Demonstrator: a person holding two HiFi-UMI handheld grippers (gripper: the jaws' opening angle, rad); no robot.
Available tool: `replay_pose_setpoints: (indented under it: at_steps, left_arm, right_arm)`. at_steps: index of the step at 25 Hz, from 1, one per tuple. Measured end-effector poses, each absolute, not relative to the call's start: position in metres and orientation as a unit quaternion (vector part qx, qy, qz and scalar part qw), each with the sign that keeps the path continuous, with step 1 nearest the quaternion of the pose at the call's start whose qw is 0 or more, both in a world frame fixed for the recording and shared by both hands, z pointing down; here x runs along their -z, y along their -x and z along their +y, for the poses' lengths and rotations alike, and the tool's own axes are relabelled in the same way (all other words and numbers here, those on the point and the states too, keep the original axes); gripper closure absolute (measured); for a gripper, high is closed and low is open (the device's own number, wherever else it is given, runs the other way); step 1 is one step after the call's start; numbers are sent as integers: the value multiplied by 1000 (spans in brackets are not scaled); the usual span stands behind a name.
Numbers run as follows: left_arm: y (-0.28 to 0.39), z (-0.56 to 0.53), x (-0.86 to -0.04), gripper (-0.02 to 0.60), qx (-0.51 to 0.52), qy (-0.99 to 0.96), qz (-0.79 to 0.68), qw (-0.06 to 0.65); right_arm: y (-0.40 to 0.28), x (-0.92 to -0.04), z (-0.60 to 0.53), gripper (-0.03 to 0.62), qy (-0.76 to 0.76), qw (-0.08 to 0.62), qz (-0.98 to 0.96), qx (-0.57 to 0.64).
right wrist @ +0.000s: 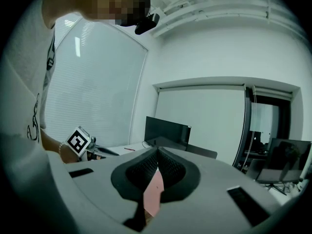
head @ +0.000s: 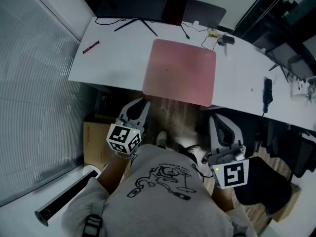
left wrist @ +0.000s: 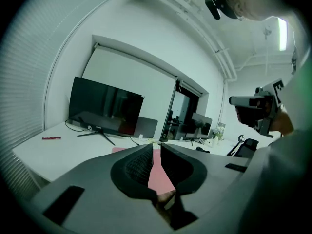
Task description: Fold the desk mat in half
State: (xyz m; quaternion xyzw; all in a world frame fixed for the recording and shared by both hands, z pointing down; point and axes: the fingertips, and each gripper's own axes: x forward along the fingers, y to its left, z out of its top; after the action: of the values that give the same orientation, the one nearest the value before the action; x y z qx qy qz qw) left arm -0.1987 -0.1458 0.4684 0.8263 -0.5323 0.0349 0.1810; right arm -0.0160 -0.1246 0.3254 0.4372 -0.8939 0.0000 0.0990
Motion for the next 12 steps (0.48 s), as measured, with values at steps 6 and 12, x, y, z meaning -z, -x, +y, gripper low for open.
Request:
replay_pose_setpoints:
  at_steps: [6, 12]
  left_arm:
    - [217, -157, -523, 526, -63, -811, -545, 203]
    - [232, -166, -584, 511, -83, -793, -550, 248]
  right_arm:
    - [17, -322, -123, 588, -442, 97, -892, 3]
    - [16, -322, -126, 588, -448, 101, -888, 5]
